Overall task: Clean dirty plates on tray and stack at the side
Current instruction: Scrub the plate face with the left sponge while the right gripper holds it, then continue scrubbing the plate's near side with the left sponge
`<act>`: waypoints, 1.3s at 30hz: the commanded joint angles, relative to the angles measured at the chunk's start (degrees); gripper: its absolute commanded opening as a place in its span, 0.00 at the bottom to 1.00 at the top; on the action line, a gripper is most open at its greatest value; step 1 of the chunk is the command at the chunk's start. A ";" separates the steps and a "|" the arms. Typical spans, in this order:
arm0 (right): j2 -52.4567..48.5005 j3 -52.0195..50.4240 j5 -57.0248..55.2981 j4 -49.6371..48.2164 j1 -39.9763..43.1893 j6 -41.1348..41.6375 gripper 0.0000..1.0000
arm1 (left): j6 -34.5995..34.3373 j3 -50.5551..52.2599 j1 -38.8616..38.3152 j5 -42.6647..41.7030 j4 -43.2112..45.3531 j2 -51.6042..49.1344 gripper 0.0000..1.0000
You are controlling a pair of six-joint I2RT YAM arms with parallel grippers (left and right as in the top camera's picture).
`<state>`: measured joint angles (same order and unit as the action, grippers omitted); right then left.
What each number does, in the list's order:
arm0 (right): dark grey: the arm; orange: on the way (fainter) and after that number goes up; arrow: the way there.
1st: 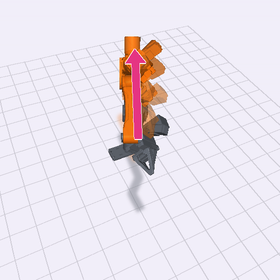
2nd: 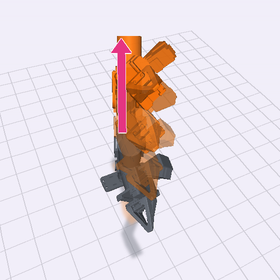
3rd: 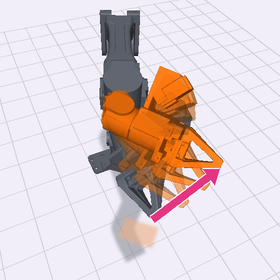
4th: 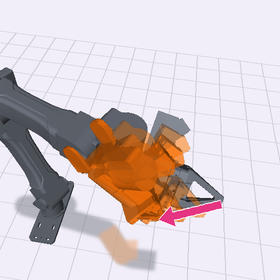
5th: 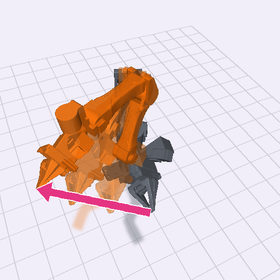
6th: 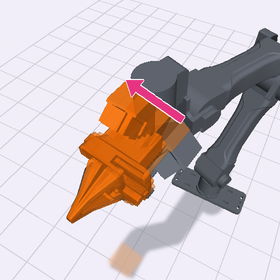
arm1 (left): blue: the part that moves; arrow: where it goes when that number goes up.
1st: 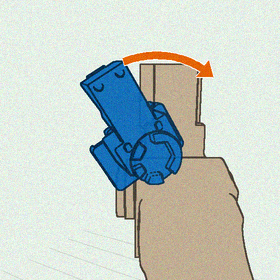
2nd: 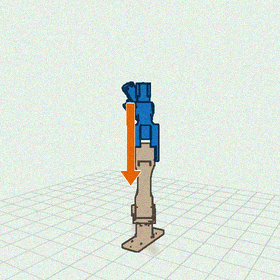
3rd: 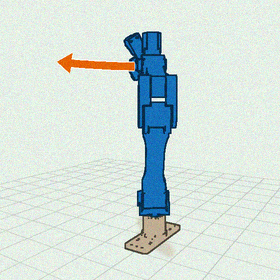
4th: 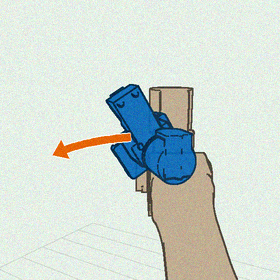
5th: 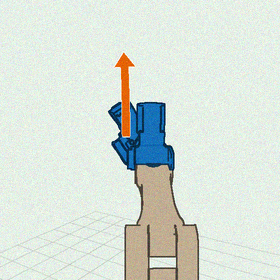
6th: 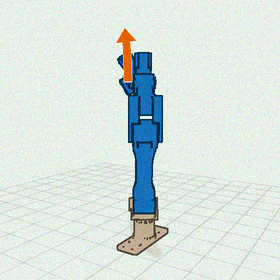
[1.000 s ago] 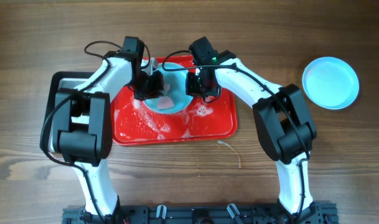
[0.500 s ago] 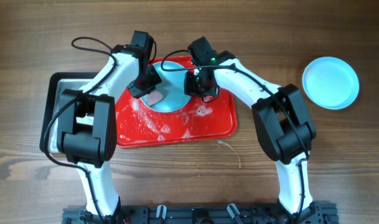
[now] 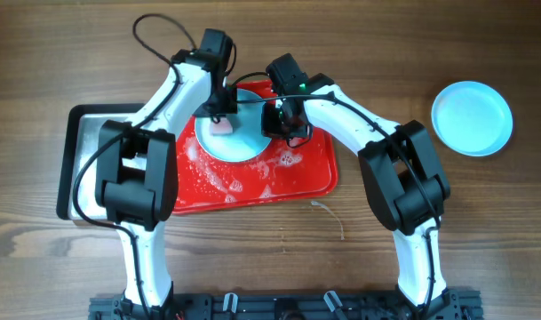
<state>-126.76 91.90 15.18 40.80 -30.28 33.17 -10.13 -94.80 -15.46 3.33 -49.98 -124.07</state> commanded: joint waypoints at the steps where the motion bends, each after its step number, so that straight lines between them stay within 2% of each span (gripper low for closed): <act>1: -3.13 -2.40 -1.51 1.79 -0.46 -1.70 0.04 | 11.54 -1.62 -0.52 1.01 2.49 -0.59 0.04; 3: -3.13 -2.40 -1.51 1.79 -0.46 -1.70 0.04 | 14.47 -1.57 -0.50 -1.40 3.26 -0.66 0.04; 10: -3.13 -2.40 -1.49 1.75 -0.46 -1.68 0.05 | 14.38 0.57 -0.52 -6.58 -2.12 -1.97 0.04; 14: -3.13 -2.40 -1.29 1.86 -0.46 -1.75 0.04 | 12.39 4.83 -0.50 -7.41 -6.23 -2.10 0.04; 18: -3.13 -2.40 -0.85 1.84 -0.46 -2.64 0.04 | 10.73 4.72 -0.50 -8.13 -12.76 -2.05 0.04; 23: -3.13 -2.40 -0.44 1.66 -0.46 -2.58 0.04 | 9.22 -0.68 -0.50 -9.16 -21.68 -2.05 0.04; 26: -3.13 -2.40 -0.46 1.81 -0.46 -2.84 0.05 | 5.11 -8.61 0.02 -8.81 -24.85 -2.05 0.04; 29: -3.13 -2.40 -0.46 1.90 -0.46 -2.97 0.04 | 0.66 -12.68 1.55 -5.95 -23.19 -2.05 0.04; 32: -3.13 -2.40 -0.46 1.64 -0.46 -2.97 0.04 | -4.31 -12.04 2.80 -2.16 -18.93 -2.47 0.04; 36: -3.13 -2.40 -0.46 1.68 -0.46 -2.97 0.04 | -6.93 -6.69 2.47 -2.08 -15.67 -2.60 0.04; 39: -3.13 -2.40 -0.46 1.66 -0.46 -2.97 0.04 | -7.76 1.33 1.62 -2.16 -12.50 -2.60 0.04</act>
<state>-126.76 91.72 16.56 42.02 -30.33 30.11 -15.00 -99.57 -12.84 0.19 -64.05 -125.80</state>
